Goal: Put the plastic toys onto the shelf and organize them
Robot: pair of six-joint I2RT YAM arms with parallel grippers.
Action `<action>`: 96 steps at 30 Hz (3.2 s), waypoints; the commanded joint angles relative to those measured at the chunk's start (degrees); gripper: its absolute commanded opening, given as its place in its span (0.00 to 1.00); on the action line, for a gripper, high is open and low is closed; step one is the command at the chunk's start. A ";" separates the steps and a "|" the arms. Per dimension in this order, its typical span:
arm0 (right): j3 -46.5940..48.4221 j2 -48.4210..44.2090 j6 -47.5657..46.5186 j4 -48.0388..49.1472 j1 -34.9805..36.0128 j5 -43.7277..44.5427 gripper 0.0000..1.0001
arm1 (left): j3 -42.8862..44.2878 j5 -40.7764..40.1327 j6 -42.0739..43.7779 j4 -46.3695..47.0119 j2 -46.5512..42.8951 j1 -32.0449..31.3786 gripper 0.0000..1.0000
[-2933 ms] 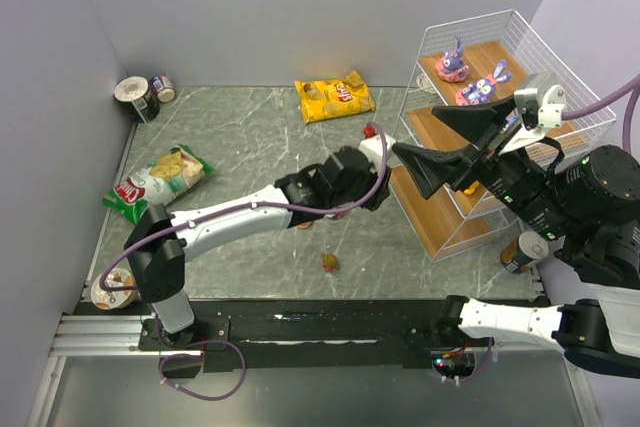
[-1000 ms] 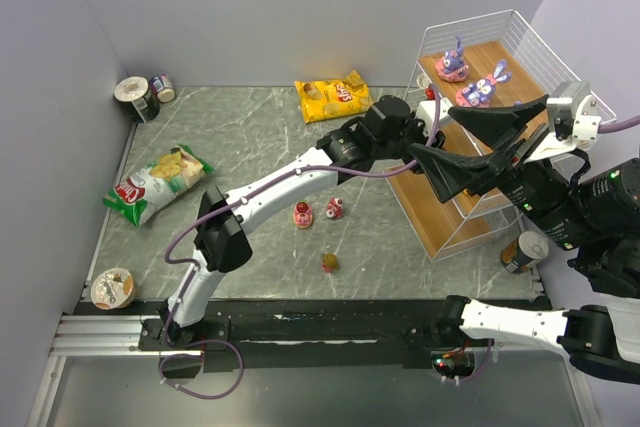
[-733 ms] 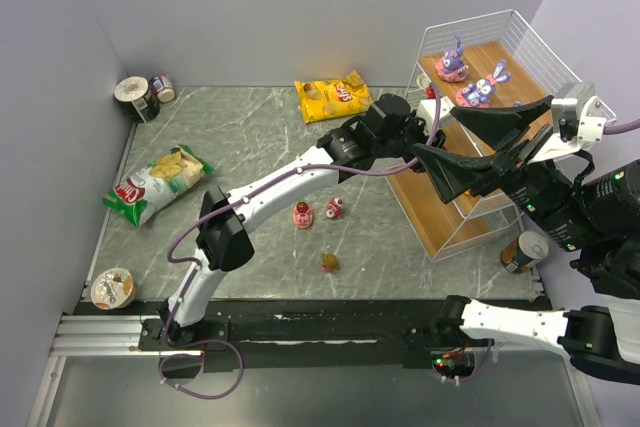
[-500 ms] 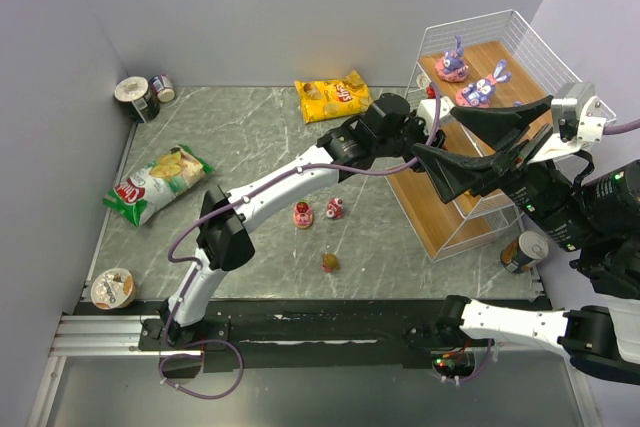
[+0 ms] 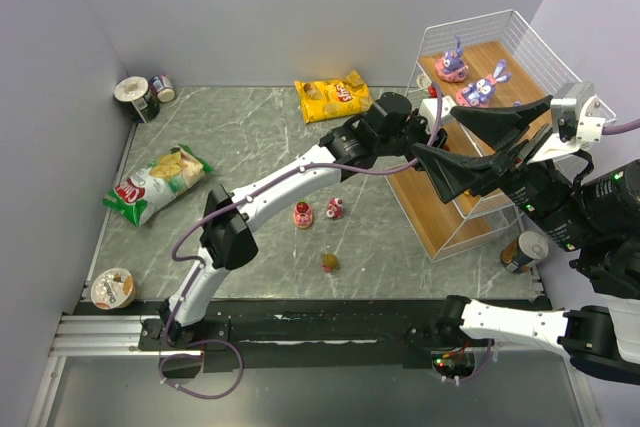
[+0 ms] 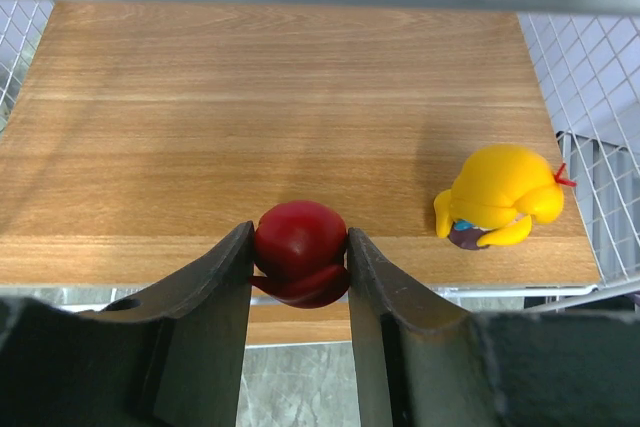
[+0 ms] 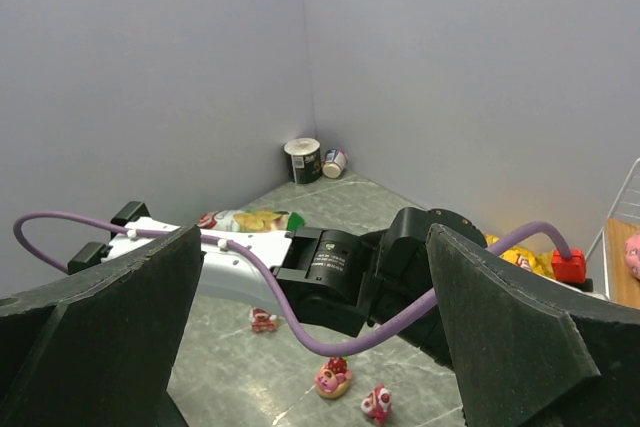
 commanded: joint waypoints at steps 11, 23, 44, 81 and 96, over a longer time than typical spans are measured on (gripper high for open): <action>-0.49 -0.64 -1.19 2.78 -0.22 1.31 1.00 | 2.53 0.60 0.29 1.91 2.11 0.13 0.41; -0.84 -0.91 -1.11 2.78 -0.14 1.40 1.00 | 2.44 0.25 -0.32 2.44 2.37 0.13 0.51; -1.28 -1.08 -0.84 2.87 -0.22 1.49 1.00 | -1.07 -1.94 -0.32 5.25 -0.53 0.13 0.78; 3.73 0.32 -0.67 -8.65 -0.22 11.25 1.00 | -57.55 -19.94 -20.33 7.98 -44.99 -5.66 0.91; -1.19 -0.47 8.47 -12.69 -0.22 4.74 1.00 | -86.67 -32.78 -36.62 21.41 -51.33 -18.15 0.83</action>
